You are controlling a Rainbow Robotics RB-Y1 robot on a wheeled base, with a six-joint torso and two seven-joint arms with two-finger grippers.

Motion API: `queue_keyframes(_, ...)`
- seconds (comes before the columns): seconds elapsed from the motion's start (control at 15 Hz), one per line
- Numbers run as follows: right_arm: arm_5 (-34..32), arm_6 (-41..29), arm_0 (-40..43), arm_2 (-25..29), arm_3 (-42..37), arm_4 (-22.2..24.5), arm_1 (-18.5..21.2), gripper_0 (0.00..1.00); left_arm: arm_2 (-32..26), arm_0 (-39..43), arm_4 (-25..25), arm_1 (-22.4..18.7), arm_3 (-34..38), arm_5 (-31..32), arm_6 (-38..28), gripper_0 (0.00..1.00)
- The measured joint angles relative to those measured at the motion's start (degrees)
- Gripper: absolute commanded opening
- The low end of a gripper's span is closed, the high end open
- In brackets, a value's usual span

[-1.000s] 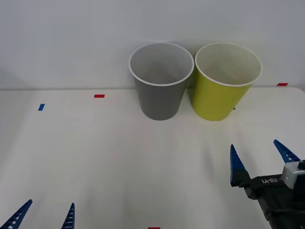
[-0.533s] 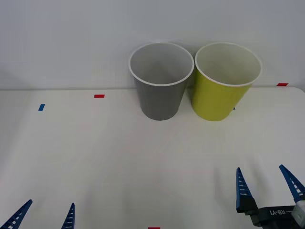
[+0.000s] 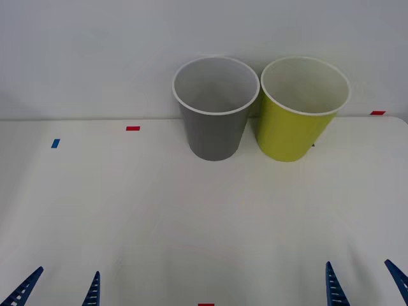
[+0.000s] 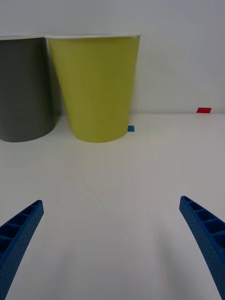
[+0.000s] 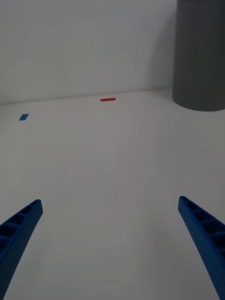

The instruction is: Put cans in the gray bin and PET bottles in the light green bin.

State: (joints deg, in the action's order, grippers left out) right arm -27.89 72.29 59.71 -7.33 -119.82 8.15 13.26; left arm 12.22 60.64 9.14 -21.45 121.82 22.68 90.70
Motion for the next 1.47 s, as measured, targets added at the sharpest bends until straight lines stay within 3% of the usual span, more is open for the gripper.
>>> queue_keyframes(1.47,-0.2,-0.3,0.9,0.1,0.0,-1.2,0.9,1.0,0.0,0.0,0.0,0.0,0.0,0.0,0.0,1.0)
